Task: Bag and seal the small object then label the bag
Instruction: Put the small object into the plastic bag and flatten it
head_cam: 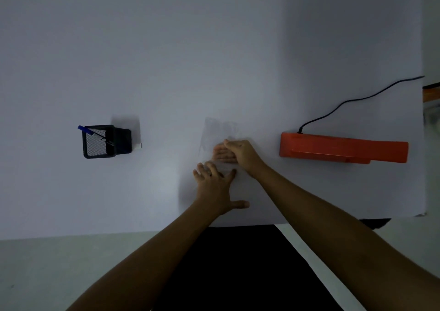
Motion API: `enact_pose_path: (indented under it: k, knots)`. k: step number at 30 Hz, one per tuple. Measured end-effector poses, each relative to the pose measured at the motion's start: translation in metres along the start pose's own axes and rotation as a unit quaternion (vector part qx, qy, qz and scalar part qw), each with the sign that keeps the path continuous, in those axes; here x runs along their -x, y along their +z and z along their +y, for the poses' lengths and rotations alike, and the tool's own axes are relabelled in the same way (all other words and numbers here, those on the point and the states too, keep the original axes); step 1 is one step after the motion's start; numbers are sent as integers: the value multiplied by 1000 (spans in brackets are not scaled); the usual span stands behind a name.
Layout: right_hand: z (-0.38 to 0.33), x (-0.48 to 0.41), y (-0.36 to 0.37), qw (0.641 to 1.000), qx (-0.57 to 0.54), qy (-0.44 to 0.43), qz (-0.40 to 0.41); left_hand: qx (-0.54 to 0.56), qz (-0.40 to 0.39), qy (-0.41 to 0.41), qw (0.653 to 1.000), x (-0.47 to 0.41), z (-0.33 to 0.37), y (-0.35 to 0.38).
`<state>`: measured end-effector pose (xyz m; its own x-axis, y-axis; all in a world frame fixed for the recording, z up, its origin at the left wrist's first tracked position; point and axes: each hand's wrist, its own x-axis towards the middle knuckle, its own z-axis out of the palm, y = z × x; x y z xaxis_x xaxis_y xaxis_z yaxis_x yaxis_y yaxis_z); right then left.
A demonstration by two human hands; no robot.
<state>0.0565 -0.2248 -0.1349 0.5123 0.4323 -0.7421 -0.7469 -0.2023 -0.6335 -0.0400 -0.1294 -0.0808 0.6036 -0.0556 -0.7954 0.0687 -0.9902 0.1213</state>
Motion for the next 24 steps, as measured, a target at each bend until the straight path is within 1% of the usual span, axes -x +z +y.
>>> enact_pose_path:
  k: [9,12,14,17,18,20,24]
  knots:
    - [-46,-42,-24,997,-45,-35,61,4,-5,-5,1000,0,0,-2]
    - [-51,-45,-24,996,-34,-43,69,10,-11,-7,1000,1,0,-3]
    - [-50,-42,-23,995,-33,-63,77,13,-6,-8,1000,1,1,-2]
    - [-46,-33,-21,989,-73,-95,92,17,1,-11,1000,1,1,-1]
    - [-44,-29,-20,988,-87,-93,86,18,1,-12,1000,2,1,-2]
    - [-36,-20,-12,992,-94,-73,50,21,-2,-13,1000,3,2,-2]
    - [-7,-12,15,997,-24,-9,-71,14,1,-18,1000,4,3,-1]
